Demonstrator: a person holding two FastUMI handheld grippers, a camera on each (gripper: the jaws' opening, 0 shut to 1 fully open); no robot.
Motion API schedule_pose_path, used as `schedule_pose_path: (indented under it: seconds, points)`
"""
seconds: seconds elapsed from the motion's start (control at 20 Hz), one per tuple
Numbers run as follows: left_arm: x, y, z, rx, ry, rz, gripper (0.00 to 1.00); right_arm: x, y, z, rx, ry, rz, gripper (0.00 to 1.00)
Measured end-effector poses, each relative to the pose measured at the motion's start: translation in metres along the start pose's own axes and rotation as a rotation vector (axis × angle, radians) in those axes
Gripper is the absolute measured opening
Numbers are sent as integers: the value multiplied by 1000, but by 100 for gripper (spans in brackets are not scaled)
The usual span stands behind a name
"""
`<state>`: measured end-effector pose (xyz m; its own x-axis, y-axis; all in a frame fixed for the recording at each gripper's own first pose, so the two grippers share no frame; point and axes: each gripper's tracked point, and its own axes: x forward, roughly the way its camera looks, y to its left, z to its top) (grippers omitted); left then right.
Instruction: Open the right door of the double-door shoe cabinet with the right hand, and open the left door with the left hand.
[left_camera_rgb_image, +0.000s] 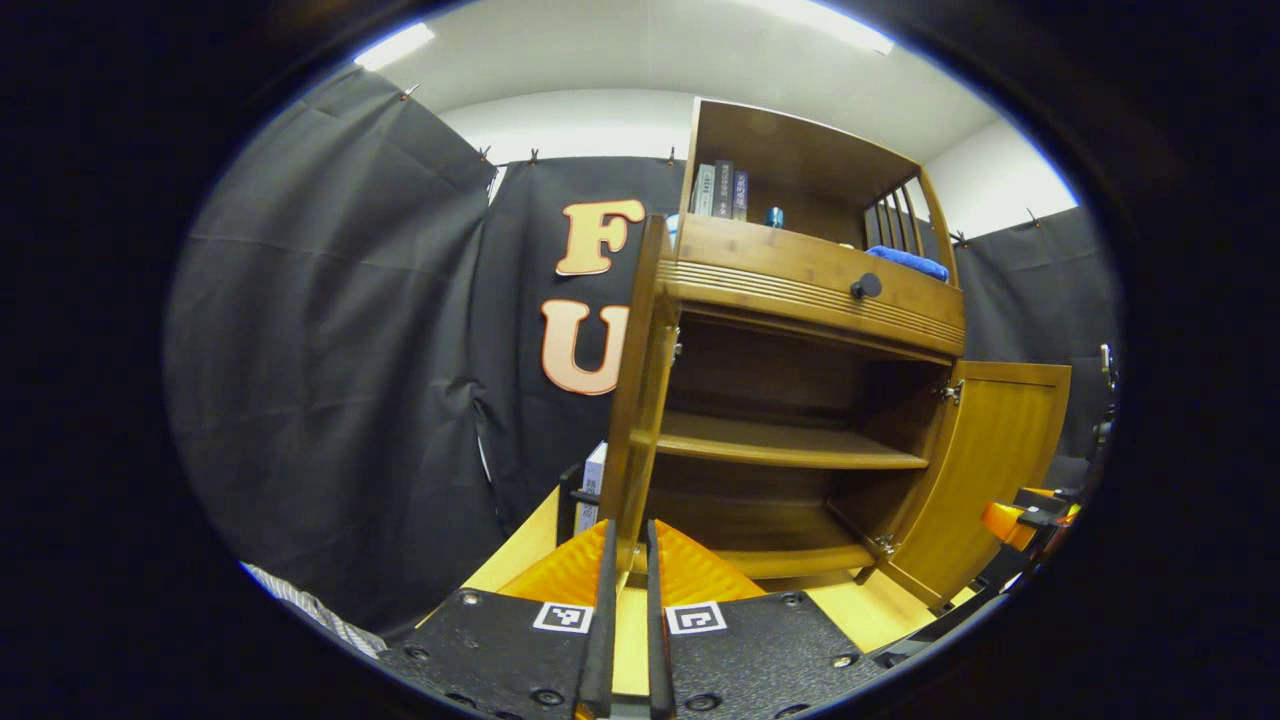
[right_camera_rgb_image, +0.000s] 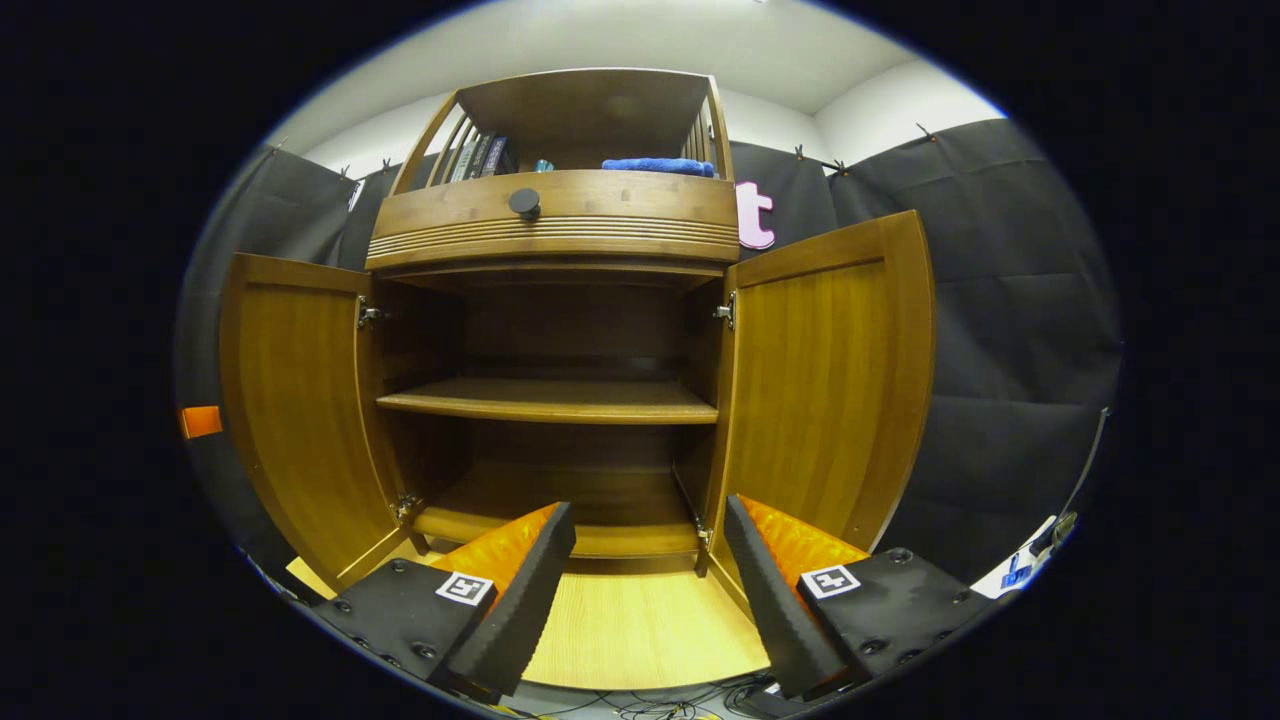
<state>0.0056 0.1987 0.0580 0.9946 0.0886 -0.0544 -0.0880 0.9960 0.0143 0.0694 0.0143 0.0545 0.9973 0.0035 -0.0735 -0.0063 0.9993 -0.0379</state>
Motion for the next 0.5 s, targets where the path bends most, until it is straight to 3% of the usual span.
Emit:
schedule_pose_path:
  seconds: [0.05,0.1,0.3,0.5]
  points:
    - [1,-7,5,-1,-6,-11,14,-2,-3,5,-7,-8,-8,96]
    - [3,-14,9,-3,-11,-20,17,-4,-5,9,-13,-14,-13,96]
    - [8,-33,13,-47,-1,-52,59,-8,-12,24,-23,-36,-27,91]
    - [10,-44,15,-34,-7,-69,75,-12,-16,33,-9,-51,-39,91]
